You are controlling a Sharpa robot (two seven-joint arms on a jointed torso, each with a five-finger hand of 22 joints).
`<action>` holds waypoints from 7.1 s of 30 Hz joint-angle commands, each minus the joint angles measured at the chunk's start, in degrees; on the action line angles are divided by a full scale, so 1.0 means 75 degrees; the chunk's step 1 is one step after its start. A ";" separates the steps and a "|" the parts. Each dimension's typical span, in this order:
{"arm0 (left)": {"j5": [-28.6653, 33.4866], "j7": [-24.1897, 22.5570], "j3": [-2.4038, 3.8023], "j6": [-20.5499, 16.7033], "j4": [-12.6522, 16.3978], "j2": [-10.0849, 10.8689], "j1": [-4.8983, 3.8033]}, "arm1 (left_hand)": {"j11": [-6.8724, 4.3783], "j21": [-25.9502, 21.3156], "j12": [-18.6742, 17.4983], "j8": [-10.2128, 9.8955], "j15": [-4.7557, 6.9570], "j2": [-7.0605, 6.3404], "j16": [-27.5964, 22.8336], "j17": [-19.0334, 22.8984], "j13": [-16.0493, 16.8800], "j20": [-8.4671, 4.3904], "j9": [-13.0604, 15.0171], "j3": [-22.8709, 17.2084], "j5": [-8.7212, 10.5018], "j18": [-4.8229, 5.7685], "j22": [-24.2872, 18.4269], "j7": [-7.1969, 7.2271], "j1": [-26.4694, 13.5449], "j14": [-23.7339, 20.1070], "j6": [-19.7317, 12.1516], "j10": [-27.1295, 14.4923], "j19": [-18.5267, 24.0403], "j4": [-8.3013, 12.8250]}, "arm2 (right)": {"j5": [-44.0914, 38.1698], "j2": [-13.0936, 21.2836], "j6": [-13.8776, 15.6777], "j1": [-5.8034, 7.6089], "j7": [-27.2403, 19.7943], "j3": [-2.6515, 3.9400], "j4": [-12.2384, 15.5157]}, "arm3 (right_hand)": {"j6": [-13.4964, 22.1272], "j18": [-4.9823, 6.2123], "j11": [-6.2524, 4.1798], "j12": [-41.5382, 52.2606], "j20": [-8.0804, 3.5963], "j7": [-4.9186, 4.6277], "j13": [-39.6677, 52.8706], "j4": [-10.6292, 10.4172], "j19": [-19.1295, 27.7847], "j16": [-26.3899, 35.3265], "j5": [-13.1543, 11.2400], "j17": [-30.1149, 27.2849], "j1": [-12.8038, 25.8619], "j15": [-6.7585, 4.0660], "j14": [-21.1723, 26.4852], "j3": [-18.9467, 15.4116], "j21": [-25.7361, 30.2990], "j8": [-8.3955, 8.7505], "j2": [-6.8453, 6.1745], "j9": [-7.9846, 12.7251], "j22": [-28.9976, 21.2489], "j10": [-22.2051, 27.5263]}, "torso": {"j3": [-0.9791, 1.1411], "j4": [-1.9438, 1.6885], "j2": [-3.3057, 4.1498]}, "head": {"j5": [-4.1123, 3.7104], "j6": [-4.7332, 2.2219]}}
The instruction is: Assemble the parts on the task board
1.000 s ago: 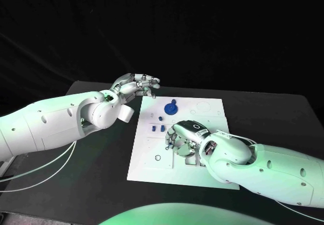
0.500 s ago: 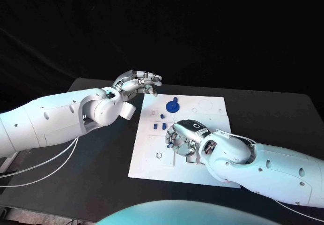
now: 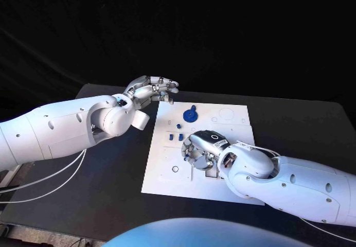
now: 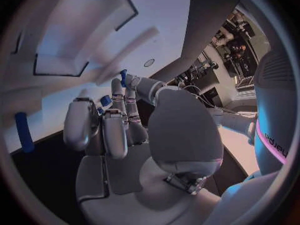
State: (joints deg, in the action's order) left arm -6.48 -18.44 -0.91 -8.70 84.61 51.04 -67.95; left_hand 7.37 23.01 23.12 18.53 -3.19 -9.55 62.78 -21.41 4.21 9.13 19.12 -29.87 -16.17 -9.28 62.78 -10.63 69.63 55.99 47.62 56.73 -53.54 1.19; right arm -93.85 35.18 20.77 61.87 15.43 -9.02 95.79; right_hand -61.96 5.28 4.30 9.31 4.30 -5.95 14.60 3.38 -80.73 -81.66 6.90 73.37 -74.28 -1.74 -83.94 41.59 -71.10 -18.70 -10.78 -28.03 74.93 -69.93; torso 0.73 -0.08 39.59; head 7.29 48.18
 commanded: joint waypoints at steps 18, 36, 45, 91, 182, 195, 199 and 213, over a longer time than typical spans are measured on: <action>0.0005 0.0021 0.0005 0.0175 0.0047 0.0015 -0.0007 | -0.0006 -0.0052 -0.0003 0.0037 -0.0046 -0.0006 -0.0030 -0.0003 0.0010 0.0063 0.0008 0.0057 -0.0046 -0.0131 -0.0017 -0.0002 -0.0002 -0.0020 -0.0091 -0.0083 0.0000 -0.0015 | -0.0323 -0.0119 -0.0764 -0.0034 0.0061 -0.0044 0.0029 | 0.0115 -0.0065 -0.0187 -0.0160 0.0019 -0.0092 0.0006 0.0019 0.0090 0.0002 0.0000 -0.0074 0.0155 0.0037 -0.0345 -0.0044 0.0161 0.0044 0.0001 -0.0052 0.0509 -0.0124 | -0.0001 0.0004 -0.0011 | 0.0011 0.0058; -0.0011 0.0087 0.0005 0.0230 0.0055 0.0041 -0.0008 | -0.0001 -0.0059 -0.0004 0.0046 -0.0051 -0.0011 -0.0030 -0.0003 0.0012 0.0067 0.0010 0.0075 -0.0040 -0.0131 -0.0028 -0.0005 -0.0008 -0.0030 -0.0100 -0.0101 0.0005 -0.0021 | -0.0073 0.0125 0.0190 -0.0034 -0.0206 -0.0058 0.0176 | 0.0973 0.0154 0.0220 -0.0639 0.0354 -0.0412 -0.0302 -0.0042 0.0656 0.0461 0.0226 -0.0905 0.0643 0.0386 -0.0054 -0.0562 0.1275 0.0719 -0.0516 0.0265 -0.0051 0.1106 | -0.0002 0.0003 -0.0017 | -0.0008 0.0043; -0.0014 0.0088 0.0005 0.0248 0.0050 0.0059 -0.0007 | 0.0001 -0.0061 -0.0002 0.0049 -0.0053 -0.0005 -0.0029 -0.0004 0.0013 0.0069 0.0010 0.0083 -0.0034 -0.0131 -0.0033 -0.0007 -0.0016 -0.0033 -0.0105 -0.0106 0.0005 -0.0030 | 0.0241 0.0662 0.0570 0.0099 -0.0250 -0.0026 0.0615 | 0.0915 0.0147 0.0231 -0.0573 0.0366 -0.0441 -0.0315 -0.0068 0.0626 0.0457 0.0337 -0.0903 0.0637 0.0394 -0.0058 -0.0630 0.1252 0.0719 -0.0469 0.0287 -0.0038 0.1092 | -0.0003 0.0018 -0.0021 | -0.0060 -0.0007; -0.0019 0.0130 0.0000 0.0327 0.0035 0.0135 -0.0005 | 0.0002 -0.0071 0.0011 0.0073 -0.0058 0.0001 -0.0027 -0.0005 0.0022 0.0076 0.0015 0.0111 -0.0026 -0.0133 -0.0053 -0.0005 -0.0023 -0.0050 -0.0111 -0.0116 0.0007 -0.0045 | 0.0326 0.1787 -0.1179 0.1030 -0.0039 0.0046 0.0145 | 0.0789 0.0208 0.0266 0.0122 0.0398 -0.0436 -0.1212 -0.0794 0.0641 0.0470 0.0183 -0.1200 -0.0544 0.0429 0.0015 -0.1851 0.1783 0.1105 -0.0076 0.1386 -0.0195 0.1608 | 0.0000 0.0012 -0.0009 | -0.0297 -0.0213; -0.0051 0.0204 -0.0019 0.0433 -0.0107 -0.0060 -0.0005 | -0.0001 -0.0083 0.0038 0.0110 -0.0057 0.0044 -0.0017 -0.0010 0.0036 0.0082 0.0020 0.0131 -0.0019 -0.0138 -0.0087 -0.0001 0.0000 -0.0068 -0.0130 -0.0125 0.0007 -0.0062 | 0.0203 0.0455 0.0374 0.0320 -0.0460 0.0040 0.1196 | 0.0104 -0.0022 -0.0138 0.0136 0.0075 -0.0110 -0.0922 -0.0536 0.0044 0.0087 -0.0094 -0.0501 -0.0053 0.0081 -0.0268 -0.0326 0.0626 0.0259 0.0093 0.0678 0.0535 0.0033 | -0.0022 0.0023 -0.0038 | -0.0100 -0.0193; -0.0207 0.0240 -0.0020 0.0436 -0.0126 -0.0109 -0.0006 | -0.0001 -0.0086 0.0048 0.0123 -0.0059 0.0030 -0.0013 -0.0011 0.0041 0.0084 0.0022 0.0155 -0.0013 -0.0138 -0.0096 -0.0002 -0.0017 -0.0071 -0.0128 -0.0122 0.0006 -0.0073 | 0.0077 0.0088 -0.0022 0.0088 -0.0632 -0.0028 0.0714 | 0.0124 -0.0019 -0.0133 0.0122 0.0076 -0.0116 -0.0914 -0.0510 0.0048 0.0084 -0.0060 -0.0499 -0.0048 0.0084 -0.0270 -0.0315 0.0637 0.0248 0.0081 0.0653 0.0534 0.0037 | -0.0006 0.0015 -0.0029 | -0.0036 -0.0154; -0.0206 0.0238 -0.0020 0.0443 -0.0125 -0.0118 -0.0006 | -0.0001 -0.0086 0.0048 0.0123 -0.0059 0.0030 -0.0013 -0.0011 0.0041 0.0084 0.0022 0.0155 -0.0013 -0.0138 -0.0096 -0.0002 -0.0017 -0.0071 -0.0128 -0.0122 0.0006 -0.0073 | 0.0050 0.0047 -0.0212 0.0071 -0.0607 -0.0038 0.0633 | 0.0125 -0.0020 -0.0132 0.0121 0.0076 -0.0118 -0.0912 -0.0510 0.0047 0.0081 -0.0060 -0.0493 -0.0044 0.0085 -0.0271 -0.0316 0.0634 0.0246 0.0080 0.0649 0.0536 0.0037 | -0.0006 0.0019 -0.0026 | -0.0029 -0.0144; -0.0222 0.0269 -0.0020 0.0435 -0.0132 -0.0136 -0.0007 | -0.0002 -0.0088 0.0052 0.0129 -0.0059 0.0028 -0.0012 -0.0011 0.0043 0.0085 0.0023 0.0162 -0.0014 -0.0138 -0.0100 0.0000 -0.0019 -0.0073 -0.0128 -0.0121 0.0006 -0.0076 | -0.0136 -0.0109 -0.0607 0.0044 -0.0340 -0.0059 0.0486 | 0.0129 -0.0019 -0.0128 0.0111 0.0079 -0.0117 -0.0901 -0.0506 0.0052 0.0082 -0.0090 -0.0500 -0.0004 0.0091 -0.0270 -0.0328 0.0643 0.0226 0.0073 0.0618 0.0537 0.0029 | -0.0001 0.0021 -0.0029 | -0.0012 -0.0110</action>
State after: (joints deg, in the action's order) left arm -7.88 -16.23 -1.09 -6.31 83.53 50.15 -67.97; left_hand 7.37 22.57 23.12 19.21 -3.39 -9.56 62.78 -21.42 4.44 9.32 19.21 -28.93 -16.17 -9.27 62.12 -10.63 69.63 55.79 47.20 56.32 -53.35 0.55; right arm -93.41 34.47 18.70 62.30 12.02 -9.44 99.49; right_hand -60.56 6.17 3.28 10.06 4.92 -6.72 7.72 -0.53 -80.12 -80.89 6.06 69.66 -74.58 -0.63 -84.03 38.88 -66.21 -16.69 -10.35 -20.48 74.94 -69.31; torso 0.73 0.07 39.40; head 7.23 47.31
